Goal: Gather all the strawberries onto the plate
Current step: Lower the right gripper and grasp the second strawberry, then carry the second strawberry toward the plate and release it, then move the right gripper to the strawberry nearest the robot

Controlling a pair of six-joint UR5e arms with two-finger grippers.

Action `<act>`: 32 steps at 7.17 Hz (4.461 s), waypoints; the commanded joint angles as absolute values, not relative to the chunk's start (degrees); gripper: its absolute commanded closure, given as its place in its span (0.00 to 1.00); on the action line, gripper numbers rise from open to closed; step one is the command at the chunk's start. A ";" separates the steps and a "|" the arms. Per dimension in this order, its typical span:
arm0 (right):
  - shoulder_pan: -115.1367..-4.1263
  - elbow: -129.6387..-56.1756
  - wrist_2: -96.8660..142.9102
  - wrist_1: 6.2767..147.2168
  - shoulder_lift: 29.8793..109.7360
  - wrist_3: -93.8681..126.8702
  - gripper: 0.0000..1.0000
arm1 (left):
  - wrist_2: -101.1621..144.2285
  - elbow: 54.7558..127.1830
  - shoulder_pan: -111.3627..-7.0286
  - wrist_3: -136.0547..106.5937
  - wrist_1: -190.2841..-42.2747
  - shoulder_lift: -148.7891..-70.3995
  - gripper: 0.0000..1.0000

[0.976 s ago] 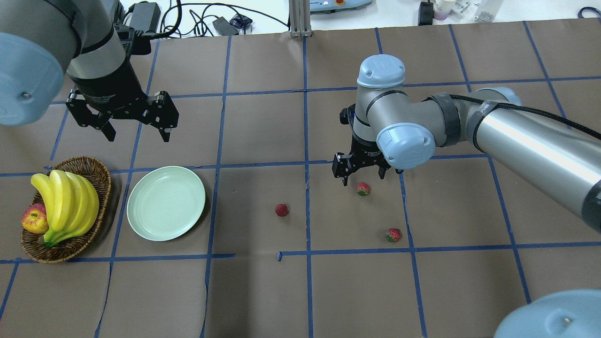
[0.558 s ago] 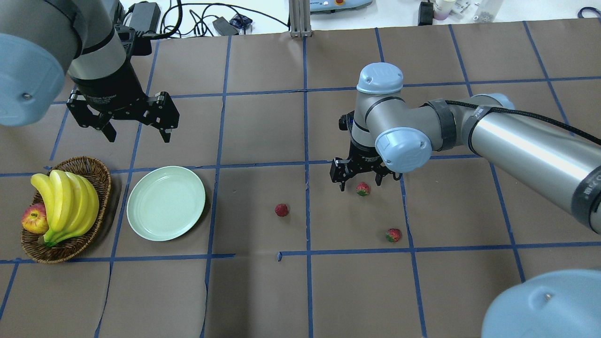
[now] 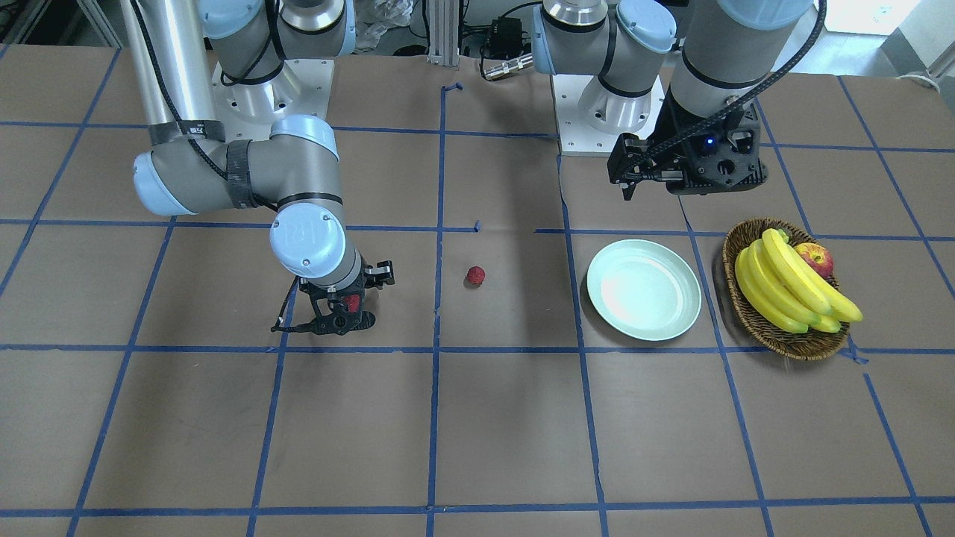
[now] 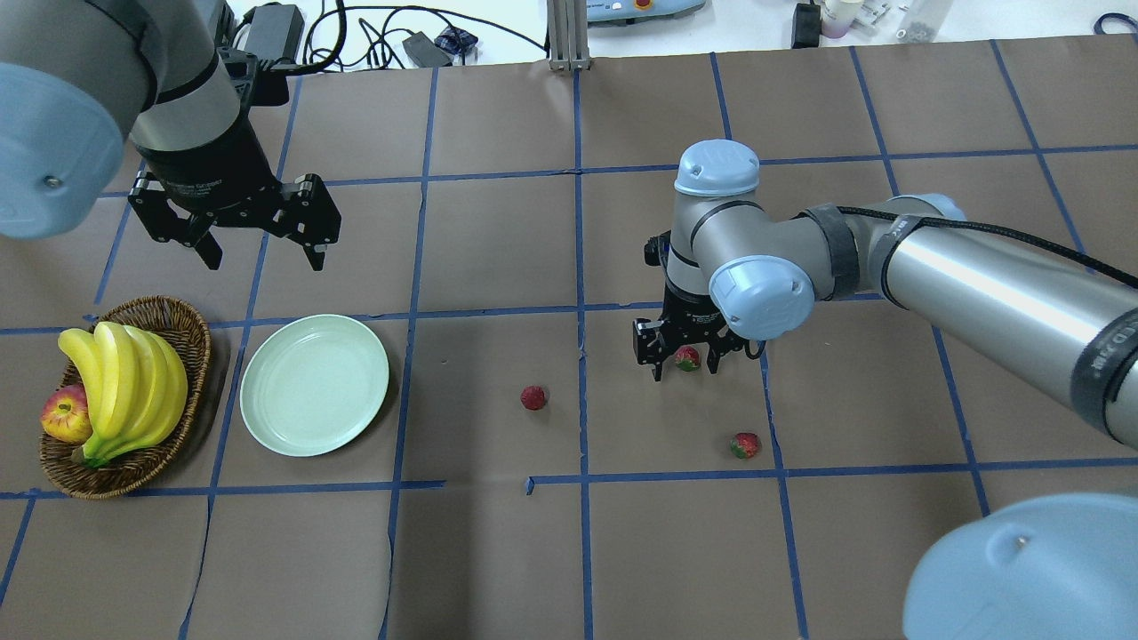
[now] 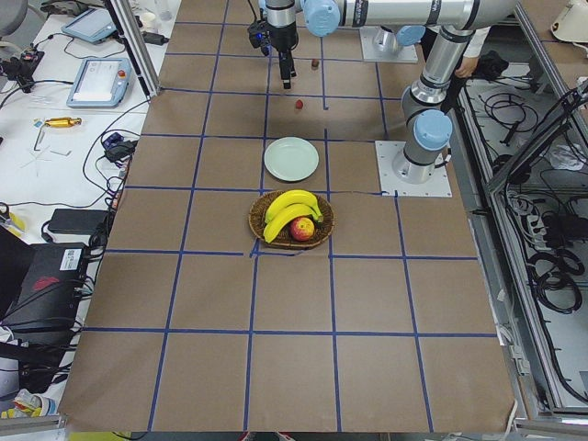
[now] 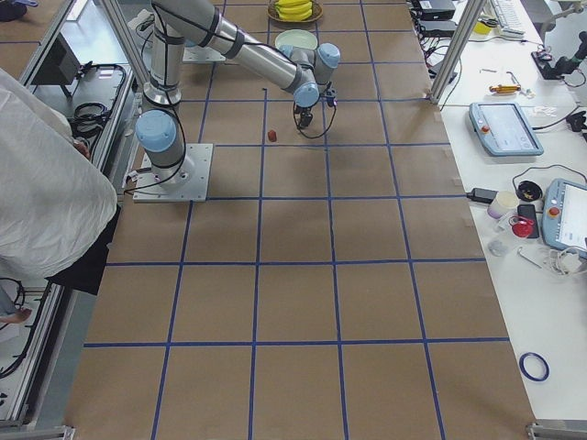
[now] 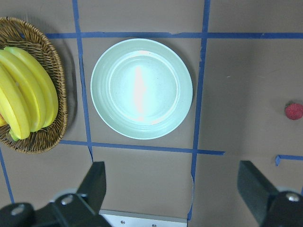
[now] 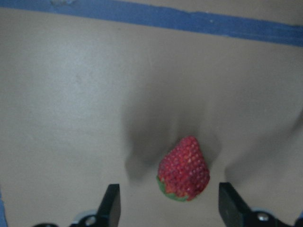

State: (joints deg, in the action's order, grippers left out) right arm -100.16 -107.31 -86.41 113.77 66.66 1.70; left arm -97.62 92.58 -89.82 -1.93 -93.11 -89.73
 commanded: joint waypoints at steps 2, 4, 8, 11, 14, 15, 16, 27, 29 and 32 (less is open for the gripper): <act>-100.11 -107.14 -89.38 114.17 66.62 1.23 1.00 | -97.56 92.64 -89.82 -1.93 -93.16 -89.74 0.00; -100.11 -106.35 -89.30 114.17 67.32 2.01 1.00 | -97.56 92.64 -89.82 -1.93 -93.16 -89.74 0.00; -105.53 -98.45 -86.94 114.08 67.42 7.01 1.00 | -97.56 92.46 -90.00 -1.93 -93.16 -89.65 0.00; -113.09 -93.02 -83.67 117.86 59.88 12.02 1.00 | -97.65 92.37 -90.09 -1.93 -93.25 -89.47 0.00; -114.78 -92.28 -82.89 117.60 58.80 13.54 1.00 | -97.56 92.37 -90.09 -1.93 -93.25 -89.47 0.00; -114.79 -92.37 -82.36 117.60 58.54 13.62 0.83 | -97.56 92.37 -90.09 -1.93 -93.25 -89.47 0.00; -114.79 -92.72 -79.57 117.51 58.10 13.45 0.37 | -97.56 92.37 -90.09 -1.93 -93.25 -89.47 0.00; -103.99 -95.61 -92.72 90.80 70.31 28.34 0.00 | -98.09 92.64 -90.09 -1.93 -93.34 -89.56 0.00; -97.77 -103.75 -92.29 91.57 71.54 44.16 0.00 | -97.56 92.98 -90.09 -1.93 -93.25 -89.74 0.00; -95.71 -118.51 -91.67 116.11 77.33 50.69 0.00 | -97.56 94.13 -90.18 -1.93 -93.16 -89.74 0.00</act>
State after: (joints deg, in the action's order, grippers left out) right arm -96.13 -112.29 -91.77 106.58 75.07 47.63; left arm -97.57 93.95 -90.15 -1.93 -93.23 -89.73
